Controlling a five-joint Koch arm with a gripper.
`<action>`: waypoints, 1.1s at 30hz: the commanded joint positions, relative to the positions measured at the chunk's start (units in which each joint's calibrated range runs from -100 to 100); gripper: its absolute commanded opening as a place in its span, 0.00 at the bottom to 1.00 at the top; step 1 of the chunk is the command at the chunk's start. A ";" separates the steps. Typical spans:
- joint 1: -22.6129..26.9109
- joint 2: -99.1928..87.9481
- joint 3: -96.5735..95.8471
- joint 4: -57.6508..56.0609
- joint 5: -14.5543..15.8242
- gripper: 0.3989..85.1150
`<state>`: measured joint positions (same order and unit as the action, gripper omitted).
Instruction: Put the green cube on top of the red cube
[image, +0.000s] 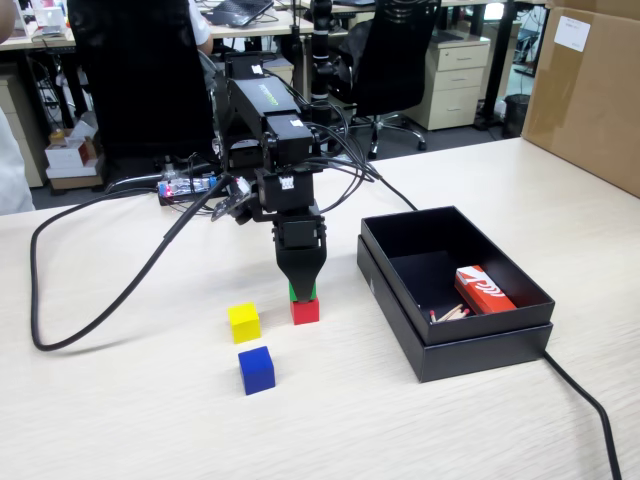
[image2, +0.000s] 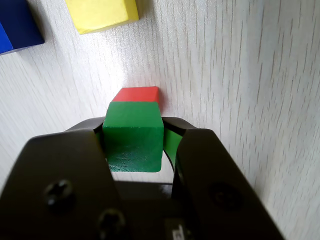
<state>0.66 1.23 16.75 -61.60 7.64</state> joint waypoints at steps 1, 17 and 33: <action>0.05 -1.40 1.65 1.34 0.05 0.08; 0.63 -1.75 2.38 1.34 -0.15 0.43; 0.83 -10.81 3.65 1.34 0.05 0.52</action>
<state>1.25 -1.88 16.57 -61.36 7.64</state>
